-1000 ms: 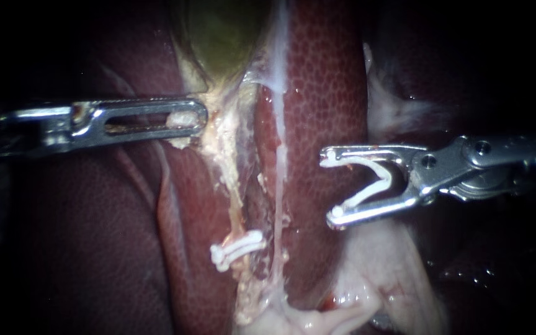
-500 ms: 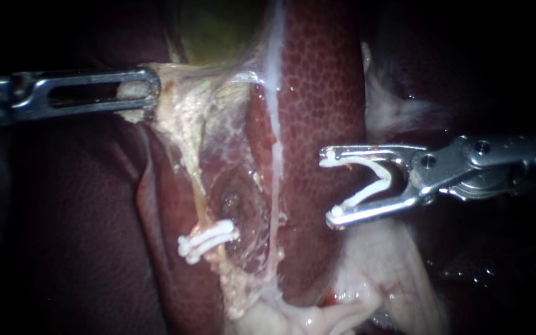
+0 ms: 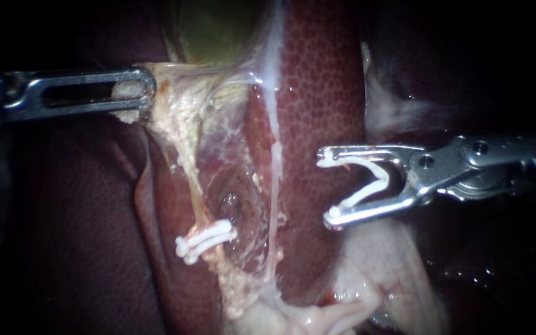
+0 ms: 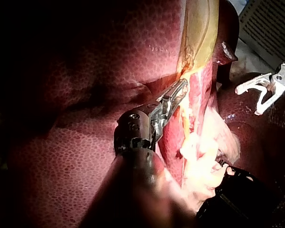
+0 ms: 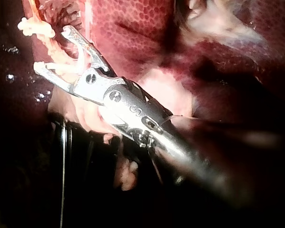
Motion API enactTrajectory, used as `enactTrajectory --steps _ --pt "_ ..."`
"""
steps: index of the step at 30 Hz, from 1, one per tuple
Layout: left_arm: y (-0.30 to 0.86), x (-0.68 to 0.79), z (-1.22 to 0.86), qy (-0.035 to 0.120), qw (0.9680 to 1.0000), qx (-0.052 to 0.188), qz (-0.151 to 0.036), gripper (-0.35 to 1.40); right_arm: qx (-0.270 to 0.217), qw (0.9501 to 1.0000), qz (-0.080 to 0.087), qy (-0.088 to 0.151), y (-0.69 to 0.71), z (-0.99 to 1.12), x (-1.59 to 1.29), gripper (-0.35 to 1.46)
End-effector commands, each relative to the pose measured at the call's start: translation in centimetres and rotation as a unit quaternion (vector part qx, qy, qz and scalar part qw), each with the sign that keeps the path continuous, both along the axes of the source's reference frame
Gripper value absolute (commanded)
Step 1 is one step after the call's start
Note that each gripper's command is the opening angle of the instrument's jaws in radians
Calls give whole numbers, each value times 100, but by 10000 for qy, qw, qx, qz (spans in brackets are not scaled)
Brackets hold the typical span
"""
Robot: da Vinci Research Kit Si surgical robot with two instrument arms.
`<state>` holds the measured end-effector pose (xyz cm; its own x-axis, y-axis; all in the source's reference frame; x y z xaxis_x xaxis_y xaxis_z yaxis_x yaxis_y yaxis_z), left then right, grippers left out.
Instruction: Clipping third clip left tube
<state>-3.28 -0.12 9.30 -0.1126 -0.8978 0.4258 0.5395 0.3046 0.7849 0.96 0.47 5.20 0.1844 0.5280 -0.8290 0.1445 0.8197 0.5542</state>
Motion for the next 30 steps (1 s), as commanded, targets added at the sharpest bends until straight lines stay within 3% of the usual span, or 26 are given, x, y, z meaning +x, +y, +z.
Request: enactTrajectory --steps 1,8,22,30 --pt "0 0 0 2 10000 -2 1 -21 0 10000 -2 9 -1 1 2 60" --pt "-2 -1 0 5 10000 -5 -3 -21 -36 10000 24 59 -9 21 28 60" --pt "-3 -4 2 15 10000 -12 -14 -21 134 9998 -82 79 -37 86 121 60" --pt "-4 -4 1 26 10000 -15 -28 -21 252 9996 -128 79 -44 107 146 60"
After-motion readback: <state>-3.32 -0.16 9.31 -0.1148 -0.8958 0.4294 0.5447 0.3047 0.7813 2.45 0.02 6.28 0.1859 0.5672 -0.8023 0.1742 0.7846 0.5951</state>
